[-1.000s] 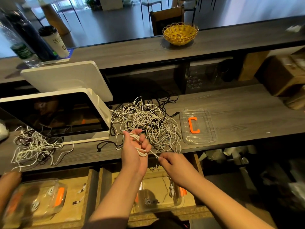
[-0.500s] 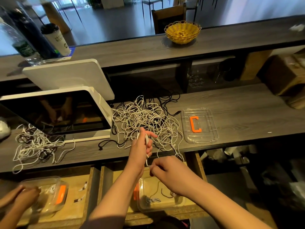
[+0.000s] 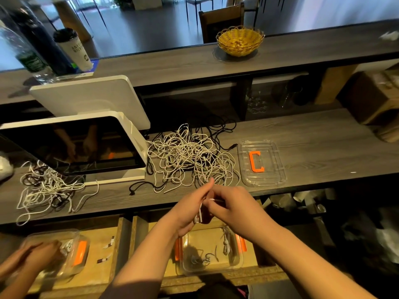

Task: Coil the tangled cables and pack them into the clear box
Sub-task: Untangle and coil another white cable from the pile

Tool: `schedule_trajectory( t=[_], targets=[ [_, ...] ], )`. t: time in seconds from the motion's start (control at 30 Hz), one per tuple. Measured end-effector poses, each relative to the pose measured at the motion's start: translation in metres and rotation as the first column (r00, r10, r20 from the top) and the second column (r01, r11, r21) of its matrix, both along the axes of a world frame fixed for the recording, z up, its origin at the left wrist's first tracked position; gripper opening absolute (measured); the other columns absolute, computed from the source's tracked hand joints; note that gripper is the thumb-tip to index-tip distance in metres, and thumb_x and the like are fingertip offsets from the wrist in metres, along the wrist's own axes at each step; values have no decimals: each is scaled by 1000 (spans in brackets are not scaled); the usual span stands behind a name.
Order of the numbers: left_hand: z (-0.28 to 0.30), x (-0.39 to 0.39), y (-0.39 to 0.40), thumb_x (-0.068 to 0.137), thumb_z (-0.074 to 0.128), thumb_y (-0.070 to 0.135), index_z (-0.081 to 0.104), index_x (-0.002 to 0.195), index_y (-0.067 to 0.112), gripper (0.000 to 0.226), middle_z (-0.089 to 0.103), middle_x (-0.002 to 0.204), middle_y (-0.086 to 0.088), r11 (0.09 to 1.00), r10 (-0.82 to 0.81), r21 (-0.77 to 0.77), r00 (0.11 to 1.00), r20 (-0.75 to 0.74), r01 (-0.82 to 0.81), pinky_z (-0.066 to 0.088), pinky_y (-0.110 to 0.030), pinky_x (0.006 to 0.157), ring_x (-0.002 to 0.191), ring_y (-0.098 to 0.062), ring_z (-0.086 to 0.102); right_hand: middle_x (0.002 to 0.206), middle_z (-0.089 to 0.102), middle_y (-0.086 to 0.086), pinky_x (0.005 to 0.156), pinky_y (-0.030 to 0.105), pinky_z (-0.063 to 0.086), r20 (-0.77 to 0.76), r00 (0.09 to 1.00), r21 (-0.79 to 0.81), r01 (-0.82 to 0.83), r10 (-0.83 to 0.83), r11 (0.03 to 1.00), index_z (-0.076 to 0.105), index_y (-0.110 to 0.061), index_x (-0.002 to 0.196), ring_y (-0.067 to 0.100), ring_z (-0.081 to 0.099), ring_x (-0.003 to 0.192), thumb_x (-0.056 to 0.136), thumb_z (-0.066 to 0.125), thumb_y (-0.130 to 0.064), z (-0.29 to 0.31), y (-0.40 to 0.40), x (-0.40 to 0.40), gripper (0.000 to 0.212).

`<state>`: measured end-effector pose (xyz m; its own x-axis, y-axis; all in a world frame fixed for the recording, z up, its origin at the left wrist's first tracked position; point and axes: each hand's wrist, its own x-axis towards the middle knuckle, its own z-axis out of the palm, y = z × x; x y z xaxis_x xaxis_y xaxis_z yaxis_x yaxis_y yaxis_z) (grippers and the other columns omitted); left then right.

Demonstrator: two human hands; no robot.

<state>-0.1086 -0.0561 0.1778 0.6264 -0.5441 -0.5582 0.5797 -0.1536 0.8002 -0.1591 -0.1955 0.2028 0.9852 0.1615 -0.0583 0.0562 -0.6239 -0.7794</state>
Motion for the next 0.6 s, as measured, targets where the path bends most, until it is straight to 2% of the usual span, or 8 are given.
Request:
schedule_trajectory(
  t=[0.1, 0.17, 0.27, 0.37, 0.43, 0.47, 0.53, 0.6],
  targets=[
    [2, -1, 0, 84, 50, 67, 64, 66, 23, 49, 42, 54, 3, 1000, 0, -7, 997, -71, -1, 27, -15, 40, 44, -6, 35, 76, 67, -6, 71, 39, 52, 76, 994, -63, 81, -76, 995, 60, -22, 80, 14, 62, 73, 88, 69, -37, -1, -5, 6, 19],
    [2, 1, 2, 83, 47, 73, 58, 71, 21, 55, 38, 55, 1, 999, -42, -15, 994, -104, 41, 22, -13, 40, 46, -7, 29, 71, 64, -5, 66, 37, 49, 117, 985, -80, 133, -123, 988, 61, -19, 79, 14, 59, 69, 83, 73, -45, -2, -8, 9, 29],
    [2, 4, 4, 83, 41, 83, 61, 76, 23, 64, 40, 61, -1, 987, -154, -57, 979, -131, 147, 23, -12, 41, 50, -8, 28, 65, 59, -5, 60, 32, 43, 153, 974, -86, 181, -167, 980, 58, -19, 77, 12, 54, 63, 79, 71, -53, -5, -10, 9, 36],
    [5, 5, 8, 81, 51, 80, 59, 92, 22, 59, 45, 61, 4, 971, -236, -79, 964, -124, 228, 24, -10, 42, 50, -4, 29, 64, 53, -13, 58, 33, 40, 215, 962, -60, 188, -171, 980, 59, -20, 81, 10, 50, 62, 83, 70, -42, -11, -11, 8, 25],
    [6, 6, 11, 81, 67, 67, 53, 90, 21, 49, 48, 65, 6, 943, -332, -12, 943, -9, 332, 27, -13, 46, 54, -5, 35, 67, 51, -17, 59, 32, 41, 242, 952, -34, 199, -185, 979, 61, -20, 84, 8, 49, 65, 84, 71, -41, -11, -12, 10, 22],
    [7, 6, 12, 85, 68, 59, 52, 84, 21, 41, 49, 66, 7, 917, -398, 53, 916, 53, 395, 30, -15, 49, 55, -5, 37, 68, 51, -17, 60, 32, 42, 247, 949, -23, 209, -197, 978, 61, -20, 84, 8, 50, 65, 84, 72, -42, -10, -13, 11, 25],
    [9, 5, 12, 97, 57, 51, 50, 74, 23, 37, 48, 66, 7, 854, -511, 177, 852, 114, 489, 33, -18, 53, 57, -6, 39, 64, 49, -16, 59, 32, 42, 254, 942, -5, 229, -221, 973, 58, -21, 80, 6, 47, 61, 80, 73, -47, -8, -15, 13, 30],
    [12, 5, 10, 100, 46, 56, 53, 75, 22, 43, 46, 65, 8, 805, -580, 240, 805, 122, 543, 34, -18, 54, 56, -7, 37, 60, 49, -14, 56, 31, 41, 249, 936, 29, 250, -249, 968, 54, -22, 75, 3, 45, 57, 78, 73, -49, -8, -20, 15, 33]
  ],
)
